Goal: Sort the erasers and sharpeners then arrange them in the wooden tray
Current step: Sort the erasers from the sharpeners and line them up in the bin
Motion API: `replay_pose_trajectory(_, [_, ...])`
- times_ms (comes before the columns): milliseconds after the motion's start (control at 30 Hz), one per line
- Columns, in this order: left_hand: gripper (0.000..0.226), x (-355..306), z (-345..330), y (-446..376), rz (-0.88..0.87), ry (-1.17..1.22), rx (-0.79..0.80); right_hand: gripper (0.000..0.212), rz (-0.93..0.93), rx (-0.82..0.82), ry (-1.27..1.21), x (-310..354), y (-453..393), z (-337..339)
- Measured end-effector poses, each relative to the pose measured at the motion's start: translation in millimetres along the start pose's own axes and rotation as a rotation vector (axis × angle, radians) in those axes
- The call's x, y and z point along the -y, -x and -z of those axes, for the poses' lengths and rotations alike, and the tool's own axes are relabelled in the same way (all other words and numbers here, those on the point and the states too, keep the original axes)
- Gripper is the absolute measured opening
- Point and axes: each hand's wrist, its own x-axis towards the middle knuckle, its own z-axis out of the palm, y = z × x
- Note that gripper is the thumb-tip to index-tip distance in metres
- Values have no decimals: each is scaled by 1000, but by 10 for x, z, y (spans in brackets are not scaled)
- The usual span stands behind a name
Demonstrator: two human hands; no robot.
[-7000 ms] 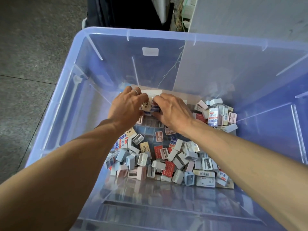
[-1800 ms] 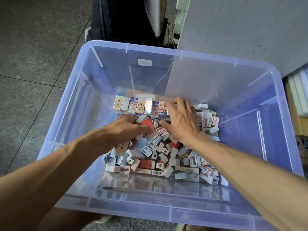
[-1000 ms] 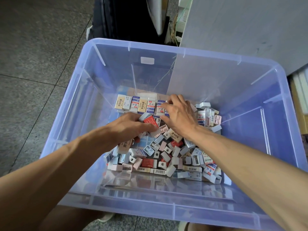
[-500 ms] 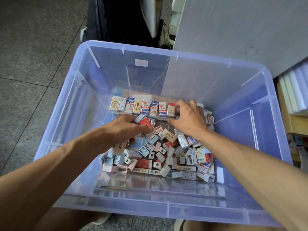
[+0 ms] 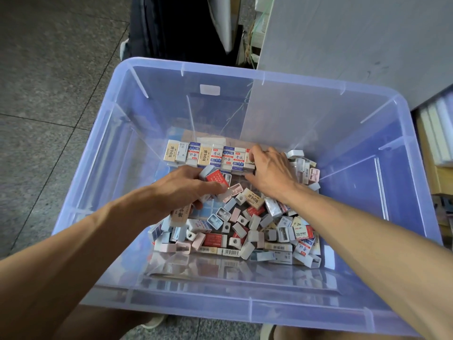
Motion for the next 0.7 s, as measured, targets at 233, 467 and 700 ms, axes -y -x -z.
replay_pose_trajectory(233, [18,32,7,13,-67,42,80,10,-128,153,-621,255,291,516])
replay_pose_trajectory(467, [30,38,41,84,-174,-39,117,21,-155,398,-963,409,471,591])
replay_pose_trajectory(700, [13,27,3,88,-177,-64,77,14,-251,488,-1218,397,482,605])
